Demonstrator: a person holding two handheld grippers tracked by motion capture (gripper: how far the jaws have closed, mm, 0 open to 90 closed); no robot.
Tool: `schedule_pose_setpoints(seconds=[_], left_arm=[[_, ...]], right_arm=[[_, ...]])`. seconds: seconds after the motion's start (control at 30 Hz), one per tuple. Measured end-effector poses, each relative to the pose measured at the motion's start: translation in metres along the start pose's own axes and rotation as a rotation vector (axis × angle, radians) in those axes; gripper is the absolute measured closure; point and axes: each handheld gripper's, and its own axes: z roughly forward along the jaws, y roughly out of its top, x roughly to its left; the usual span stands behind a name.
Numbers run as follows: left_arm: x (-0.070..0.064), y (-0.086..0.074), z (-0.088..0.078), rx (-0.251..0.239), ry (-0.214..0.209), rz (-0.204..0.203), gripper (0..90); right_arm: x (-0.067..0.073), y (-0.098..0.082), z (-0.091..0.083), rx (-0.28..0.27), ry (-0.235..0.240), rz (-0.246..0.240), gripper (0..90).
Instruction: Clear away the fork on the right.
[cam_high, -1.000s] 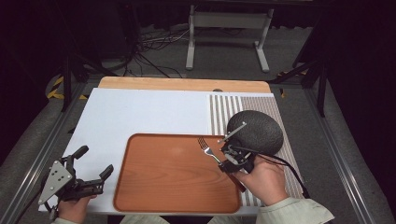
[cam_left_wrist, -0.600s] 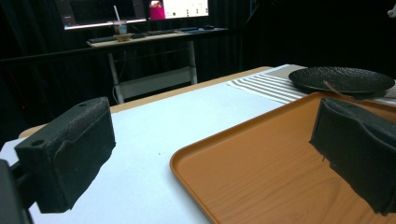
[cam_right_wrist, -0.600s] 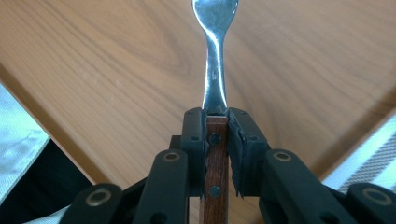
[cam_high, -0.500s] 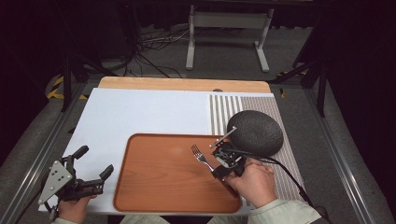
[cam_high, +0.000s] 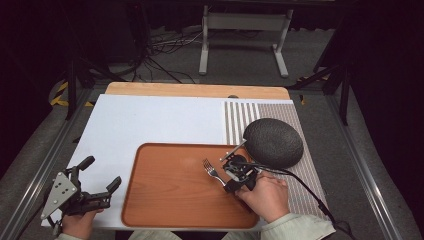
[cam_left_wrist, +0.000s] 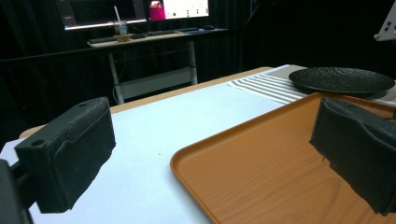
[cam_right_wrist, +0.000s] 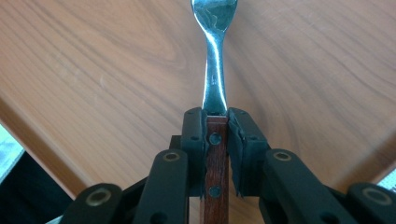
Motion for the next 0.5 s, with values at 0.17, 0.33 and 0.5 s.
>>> schedule_pose_setpoints(seconds=[0.17, 0.33, 0.5], left_arm=[[0.0, 0.0, 0.0, -0.001, 0.0, -0.001, 0.5], [-0.001, 0.0, 0.0, 0.0, -0.003, 0.004, 0.5], [-0.001, 0.0, 0.0, -0.001, -0.003, 0.008, 0.4]], right_arm=[[0.0, 0.0, 0.006, 0.018, -0.005, 0.002, 77.5], [0.0, 0.001, 0.011, 0.037, -0.001, -0.002, 77.4], [0.0, 0.0, 0.015, 0.054, -0.002, -0.004, 77.1]])
